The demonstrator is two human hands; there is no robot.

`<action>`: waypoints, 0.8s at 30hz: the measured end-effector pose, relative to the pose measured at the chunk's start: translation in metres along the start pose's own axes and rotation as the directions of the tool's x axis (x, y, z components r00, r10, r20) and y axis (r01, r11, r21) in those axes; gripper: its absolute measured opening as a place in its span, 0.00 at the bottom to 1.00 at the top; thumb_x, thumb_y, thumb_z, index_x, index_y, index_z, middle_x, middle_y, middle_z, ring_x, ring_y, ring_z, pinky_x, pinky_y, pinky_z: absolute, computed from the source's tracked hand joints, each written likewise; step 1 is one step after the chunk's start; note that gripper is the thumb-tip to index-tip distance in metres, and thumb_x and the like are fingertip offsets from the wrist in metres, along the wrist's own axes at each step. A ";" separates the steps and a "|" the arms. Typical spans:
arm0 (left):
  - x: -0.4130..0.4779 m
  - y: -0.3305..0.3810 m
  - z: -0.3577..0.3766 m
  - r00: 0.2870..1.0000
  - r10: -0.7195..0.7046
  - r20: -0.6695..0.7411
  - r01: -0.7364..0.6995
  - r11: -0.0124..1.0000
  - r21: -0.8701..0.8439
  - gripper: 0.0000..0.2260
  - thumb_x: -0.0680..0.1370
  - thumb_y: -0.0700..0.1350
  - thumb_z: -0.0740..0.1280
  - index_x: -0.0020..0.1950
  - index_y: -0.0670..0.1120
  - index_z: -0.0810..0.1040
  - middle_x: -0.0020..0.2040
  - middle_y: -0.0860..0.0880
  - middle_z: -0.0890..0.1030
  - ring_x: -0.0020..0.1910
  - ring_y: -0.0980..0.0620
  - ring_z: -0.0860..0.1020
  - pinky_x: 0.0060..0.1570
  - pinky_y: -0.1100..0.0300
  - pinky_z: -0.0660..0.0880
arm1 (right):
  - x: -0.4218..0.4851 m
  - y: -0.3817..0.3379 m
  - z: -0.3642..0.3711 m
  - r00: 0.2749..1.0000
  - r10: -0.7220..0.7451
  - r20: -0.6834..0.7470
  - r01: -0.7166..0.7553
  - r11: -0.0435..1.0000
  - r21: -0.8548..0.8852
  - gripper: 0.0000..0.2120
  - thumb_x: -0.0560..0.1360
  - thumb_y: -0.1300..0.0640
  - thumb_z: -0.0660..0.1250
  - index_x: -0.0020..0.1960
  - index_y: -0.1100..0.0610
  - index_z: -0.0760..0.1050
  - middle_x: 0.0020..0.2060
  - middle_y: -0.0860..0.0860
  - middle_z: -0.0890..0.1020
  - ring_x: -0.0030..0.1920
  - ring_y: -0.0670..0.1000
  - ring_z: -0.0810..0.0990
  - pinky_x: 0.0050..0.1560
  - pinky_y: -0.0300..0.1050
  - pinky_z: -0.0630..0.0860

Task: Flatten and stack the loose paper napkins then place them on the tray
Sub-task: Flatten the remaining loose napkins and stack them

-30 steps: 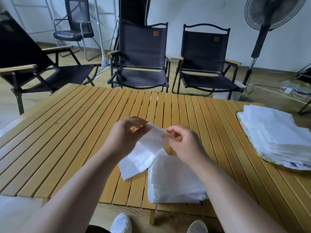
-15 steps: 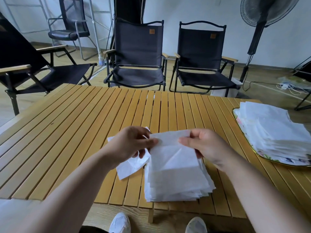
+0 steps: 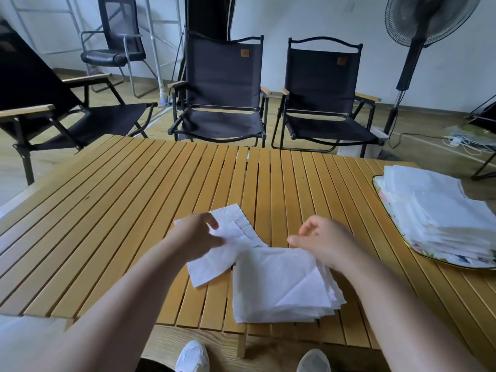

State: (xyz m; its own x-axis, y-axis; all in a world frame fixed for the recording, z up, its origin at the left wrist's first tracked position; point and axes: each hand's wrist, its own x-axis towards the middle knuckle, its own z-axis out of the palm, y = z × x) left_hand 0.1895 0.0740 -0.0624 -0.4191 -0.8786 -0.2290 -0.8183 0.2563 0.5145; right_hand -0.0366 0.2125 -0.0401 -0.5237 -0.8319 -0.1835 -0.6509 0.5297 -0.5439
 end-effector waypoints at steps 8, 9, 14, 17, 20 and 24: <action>0.015 -0.010 0.010 0.997 -0.074 0.009 0.071 0.981 0.181 0.22 0.73 0.56 0.75 0.61 0.47 0.76 0.59 0.45 0.75 0.53 0.45 0.77 0.49 0.54 0.79 | 0.013 -0.048 0.060 0.994 -0.099 0.044 0.097 0.994 0.051 0.13 0.72 0.45 0.73 0.53 0.49 0.78 0.49 0.47 0.80 0.50 0.52 0.80 0.53 0.47 0.79; 0.015 -0.009 0.011 0.998 -0.065 0.015 0.061 0.979 0.194 0.19 0.73 0.55 0.74 0.59 0.46 0.77 0.55 0.46 0.77 0.50 0.46 0.77 0.46 0.55 0.78 | 0.013 -0.053 0.065 0.994 -0.098 0.053 0.097 0.995 0.025 0.13 0.73 0.45 0.72 0.55 0.49 0.78 0.51 0.47 0.80 0.52 0.53 0.80 0.55 0.49 0.79; 0.016 -0.010 0.012 0.999 -0.010 -0.038 0.015 0.992 0.125 0.10 0.76 0.49 0.72 0.54 0.47 0.78 0.45 0.49 0.80 0.41 0.51 0.77 0.33 0.63 0.70 | 0.012 -0.072 0.078 0.995 -0.092 0.026 0.095 0.986 -0.135 0.18 0.77 0.50 0.64 0.67 0.46 0.73 0.61 0.47 0.80 0.62 0.55 0.77 0.61 0.50 0.68; 0.013 -0.011 0.002 0.993 0.046 -0.111 -0.039 0.997 0.066 0.07 0.77 0.47 0.71 0.53 0.48 0.80 0.44 0.49 0.81 0.40 0.51 0.79 0.35 0.59 0.77 | 0.013 -0.073 0.077 0.995 -0.095 0.032 0.098 0.989 -0.106 0.24 0.77 0.51 0.64 0.72 0.46 0.69 0.62 0.49 0.80 0.63 0.57 0.76 0.62 0.51 0.69; 0.011 -0.009 -0.007 0.972 0.114 -0.203 -0.109 0.993 0.037 0.05 0.77 0.47 0.71 0.52 0.49 0.84 0.47 0.49 0.84 0.44 0.49 0.81 0.44 0.55 0.80 | 0.012 -0.067 0.072 0.996 -0.087 0.034 0.089 0.992 -0.090 0.27 0.76 0.51 0.66 0.74 0.46 0.66 0.65 0.48 0.78 0.64 0.57 0.76 0.66 0.52 0.70; 0.006 -0.003 -0.011 0.934 0.197 -0.299 -0.190 0.980 0.053 0.07 0.78 0.48 0.70 0.54 0.50 0.86 0.52 0.51 0.85 0.49 0.50 0.81 0.49 0.56 0.79 | 0.014 -0.057 0.067 0.996 -0.089 0.021 0.089 0.995 -0.034 0.27 0.75 0.49 0.69 0.72 0.46 0.68 0.64 0.47 0.78 0.63 0.55 0.75 0.66 0.53 0.71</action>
State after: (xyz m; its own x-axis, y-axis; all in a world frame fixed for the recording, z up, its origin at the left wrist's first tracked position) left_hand 0.1935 0.0632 -0.0559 -0.4347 -0.8905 0.1346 -0.7435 0.4392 0.5043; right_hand 0.0294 0.1595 -0.0667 -0.4524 -0.8788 -0.1515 -0.7133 0.4586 -0.5300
